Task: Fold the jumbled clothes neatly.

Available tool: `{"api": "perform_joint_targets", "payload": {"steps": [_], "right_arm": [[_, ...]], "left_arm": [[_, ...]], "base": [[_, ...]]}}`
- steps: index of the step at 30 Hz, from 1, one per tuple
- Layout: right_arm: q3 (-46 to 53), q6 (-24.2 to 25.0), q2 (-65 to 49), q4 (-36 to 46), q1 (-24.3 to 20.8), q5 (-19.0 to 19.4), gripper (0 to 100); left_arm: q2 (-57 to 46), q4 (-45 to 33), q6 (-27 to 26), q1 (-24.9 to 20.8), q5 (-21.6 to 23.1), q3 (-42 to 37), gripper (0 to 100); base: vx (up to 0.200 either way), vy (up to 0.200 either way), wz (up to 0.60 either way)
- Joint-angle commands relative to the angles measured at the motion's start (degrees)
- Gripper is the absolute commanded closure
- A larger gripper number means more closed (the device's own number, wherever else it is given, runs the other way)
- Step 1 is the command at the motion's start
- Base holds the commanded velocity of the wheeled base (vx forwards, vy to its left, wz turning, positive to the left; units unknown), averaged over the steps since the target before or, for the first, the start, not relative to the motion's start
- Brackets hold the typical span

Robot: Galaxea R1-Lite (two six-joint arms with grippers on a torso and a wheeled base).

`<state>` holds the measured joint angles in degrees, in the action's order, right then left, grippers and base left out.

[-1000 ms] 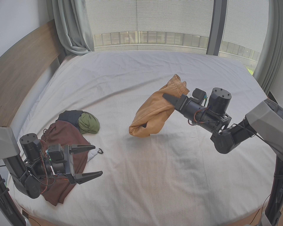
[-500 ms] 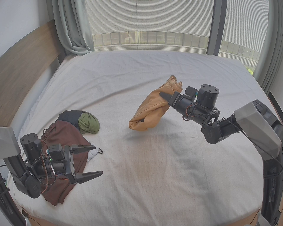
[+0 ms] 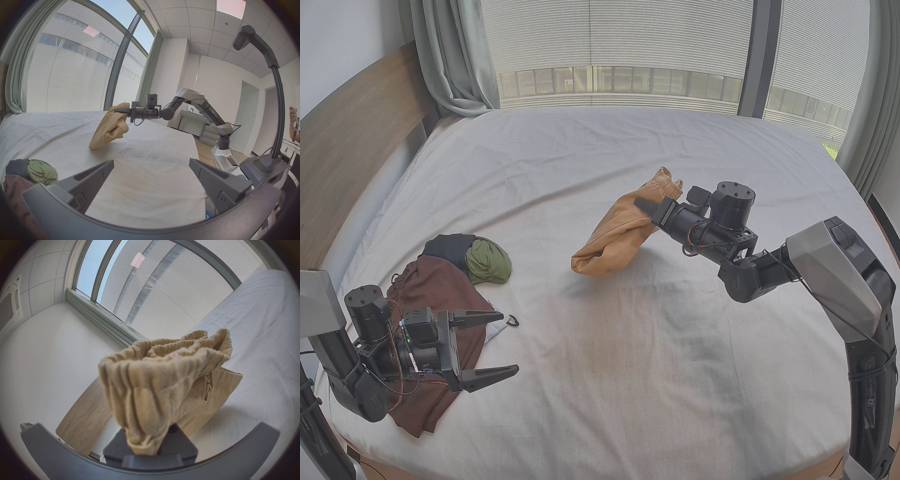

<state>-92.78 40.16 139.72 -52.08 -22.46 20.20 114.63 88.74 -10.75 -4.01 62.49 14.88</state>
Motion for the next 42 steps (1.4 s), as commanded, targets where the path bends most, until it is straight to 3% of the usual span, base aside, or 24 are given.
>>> {"api": "perform_joint_targets", "payload": {"steps": [1,12,22,31,42], "right_arm": [[-4.95,0.01,0.64,2.51,0.04,0.02,100],[-21.65,0.1,9.26,10.77,1.19,-0.42,100],[-21.81,-0.17,18.57,15.87,2.94,-6.14,100],[-7.32,-0.25,12.07,14.72,2.33,-6.93,100],[1.73,-0.25,11.37,8.84,2.68,-7.46,100]], "left_arm": [[0.51,0.03,-0.06,0.14,0.0,-0.03,0],[1.65,0.03,-0.59,0.41,0.0,-0.12,0],[1.65,0.03,-0.59,0.41,0.0,-0.47,0],[1.65,0.03,-0.59,1.2,0.0,-0.82,0],[1.74,0.03,-0.67,1.2,0.09,-1.17,0]], "base": [[0.0,0.0,0.0],[0.0,0.0,0.0],[0.0,0.0,0.0],[0.0,0.0,0.0],[0.0,0.0,0.0]]}}
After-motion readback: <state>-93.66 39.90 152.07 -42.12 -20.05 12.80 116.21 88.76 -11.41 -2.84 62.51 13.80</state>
